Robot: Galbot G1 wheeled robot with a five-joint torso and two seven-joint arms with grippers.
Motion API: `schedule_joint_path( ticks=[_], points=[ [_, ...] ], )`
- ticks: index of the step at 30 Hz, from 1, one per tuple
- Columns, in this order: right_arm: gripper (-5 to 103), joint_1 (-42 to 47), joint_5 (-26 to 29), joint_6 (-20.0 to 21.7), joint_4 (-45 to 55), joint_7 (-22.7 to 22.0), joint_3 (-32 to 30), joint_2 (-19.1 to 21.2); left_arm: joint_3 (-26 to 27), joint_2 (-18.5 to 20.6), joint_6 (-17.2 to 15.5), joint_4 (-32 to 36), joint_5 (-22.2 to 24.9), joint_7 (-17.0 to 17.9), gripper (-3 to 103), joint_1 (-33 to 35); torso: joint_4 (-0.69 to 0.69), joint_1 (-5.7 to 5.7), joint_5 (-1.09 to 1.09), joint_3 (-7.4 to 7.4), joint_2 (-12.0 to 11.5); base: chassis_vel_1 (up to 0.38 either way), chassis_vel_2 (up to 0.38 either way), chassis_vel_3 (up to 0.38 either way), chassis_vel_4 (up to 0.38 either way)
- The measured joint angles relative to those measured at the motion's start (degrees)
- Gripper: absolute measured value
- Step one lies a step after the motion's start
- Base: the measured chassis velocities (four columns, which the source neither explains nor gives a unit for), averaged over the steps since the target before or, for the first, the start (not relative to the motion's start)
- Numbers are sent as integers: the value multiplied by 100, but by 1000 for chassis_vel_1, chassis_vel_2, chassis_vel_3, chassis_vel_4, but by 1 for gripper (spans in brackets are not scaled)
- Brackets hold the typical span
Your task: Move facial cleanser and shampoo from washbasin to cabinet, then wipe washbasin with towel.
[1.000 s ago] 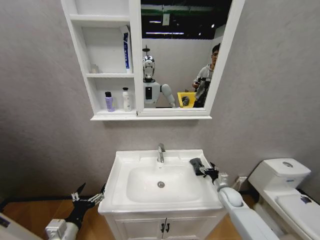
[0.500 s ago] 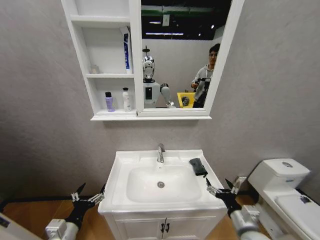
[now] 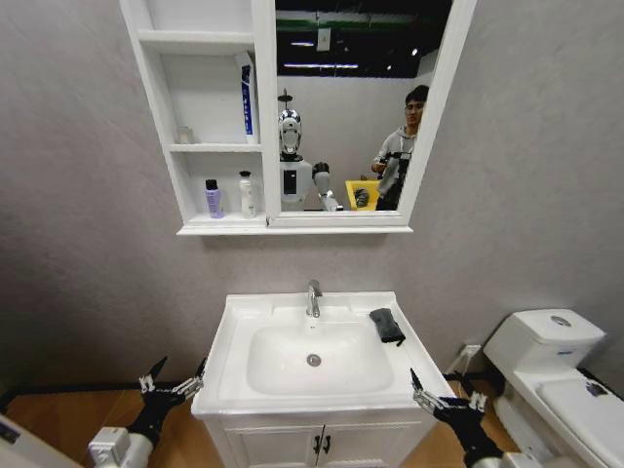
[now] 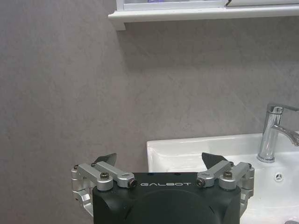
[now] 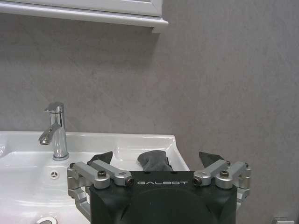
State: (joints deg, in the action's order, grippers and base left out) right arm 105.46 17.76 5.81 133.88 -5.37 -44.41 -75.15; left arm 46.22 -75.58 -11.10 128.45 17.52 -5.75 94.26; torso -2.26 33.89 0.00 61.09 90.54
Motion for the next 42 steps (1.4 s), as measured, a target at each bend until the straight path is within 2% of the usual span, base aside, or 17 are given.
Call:
schedule_joint_path(
  ticks=[22, 25, 28, 29, 31, 32, 34, 38, 39, 40, 42],
  points=[
    [100, -43, 20, -2, -45, 2, 20, 17, 0, 0, 0, 0, 0, 0, 100, 0, 1, 4, -1, 1, -2, 33, -26, -32, 39],
    [100, -45, 21, -1, -47, 2, 21, 17, 0, 0, 0, 1, 0, 0, 100, 0, -2, 1, 2, 0, -1, 182, -183, -184, 156],
    [100, -45, 23, -1, -48, 2, 22, 18, 0, 0, 0, 1, 0, 0, 100, 0, -2, 1, -3, 0, -1, 222, -244, -210, 225],
    [100, -46, 23, 0, -50, 2, 22, 17, 0, 0, 0, 1, 0, -1, 100, 0, -3, -1, 5, 0, 0, 254, -213, -229, 230],
    [100, -46, 24, 0, -50, 2, 24, 18, 1, 0, 0, 2, 0, -1, 100, 0, -1, -2, 4, 0, 0, 254, -279, -250, 230],
    [100, -46, 24, 0, -50, 2, 24, 17, 0, 0, 0, 1, 0, -1, 100, 0, 0, 0, -8, 0, -1, 265, -279, -250, 275],
    [100, -48, 25, 1, -51, 2, 25, 18, 2, 0, 0, 2, -1, 0, 100, 0, 1, 0, 6, 0, 0, 303, -273, -273, 276],
    [100, -47, 25, 3, -52, 1, 25, 17, 1, 0, 0, 2, -1, -1, 100, -1, -3, 0, 0, 0, -1, 304, -328, -292, 294],
    [100, -47, 25, 2, -51, 1, 24, 18, -1, 0, 0, 1, 0, 0, 100, 0, -2, -1, -7, 0, 0, 296, -327, -338, 320],
    [100, -48, 26, 3, -52, 0, 26, 18, 1, 0, 0, 2, -1, -1, 100, -1, 0, -1, 6, 0, 0, 395, -327, -372, 339],
    [100, -48, 26, 5, -53, 0, 26, 18, 1, 0, 0, 2, -1, -1, 100, -1, -1, 0, 0, 0, 0, 387, -387, -373, 362]
  ],
)
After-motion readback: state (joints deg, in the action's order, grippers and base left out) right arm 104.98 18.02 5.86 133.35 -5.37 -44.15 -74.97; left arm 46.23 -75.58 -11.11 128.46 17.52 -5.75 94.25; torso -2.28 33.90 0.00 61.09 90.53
